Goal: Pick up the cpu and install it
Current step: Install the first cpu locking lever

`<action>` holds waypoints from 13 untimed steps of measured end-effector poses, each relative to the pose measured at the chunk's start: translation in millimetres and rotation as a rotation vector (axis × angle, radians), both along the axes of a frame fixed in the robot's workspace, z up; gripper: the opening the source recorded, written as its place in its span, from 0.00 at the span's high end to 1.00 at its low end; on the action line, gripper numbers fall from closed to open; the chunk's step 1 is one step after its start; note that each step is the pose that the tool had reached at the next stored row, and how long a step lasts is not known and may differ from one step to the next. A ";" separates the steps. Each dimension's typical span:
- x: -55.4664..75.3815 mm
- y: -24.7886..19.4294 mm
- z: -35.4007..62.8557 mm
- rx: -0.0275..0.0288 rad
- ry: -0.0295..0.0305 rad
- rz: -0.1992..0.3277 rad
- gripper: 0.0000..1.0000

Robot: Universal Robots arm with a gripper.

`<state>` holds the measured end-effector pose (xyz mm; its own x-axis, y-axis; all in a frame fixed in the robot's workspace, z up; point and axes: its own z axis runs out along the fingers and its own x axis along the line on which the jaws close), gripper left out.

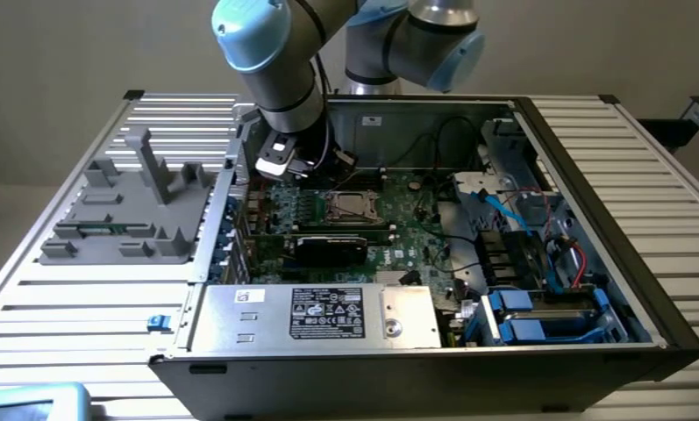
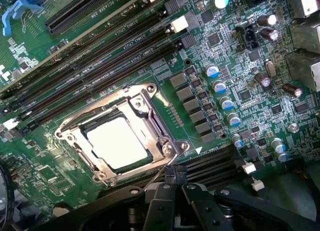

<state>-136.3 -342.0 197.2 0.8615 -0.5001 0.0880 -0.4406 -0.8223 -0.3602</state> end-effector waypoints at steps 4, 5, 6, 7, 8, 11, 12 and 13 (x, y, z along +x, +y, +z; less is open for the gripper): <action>0.0 0.8 -0.1 0.0000 -0.0001 0.000 0.89; 0.1 0.8 -0.1 0.0000 0.0000 0.000 0.89; 0.2 0.9 -0.2 0.0000 0.0000 0.000 0.89; 0.5 0.9 -0.4 0.0001 -0.0002 0.000 0.89; 0.8 1.0 -0.6 0.0001 -0.0004 0.000 0.89; 2.0 1.2 -1.0 -0.0003 -0.0005 0.000 0.89; 2.6 1.2 -1.1 -0.0005 -0.0006 0.000 0.89; 3.3 1.2 -1.3 -0.0007 -0.0006 0.000 0.89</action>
<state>-133.0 -340.8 196.0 0.8614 -0.5001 0.0889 -0.4404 -0.8225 -0.3599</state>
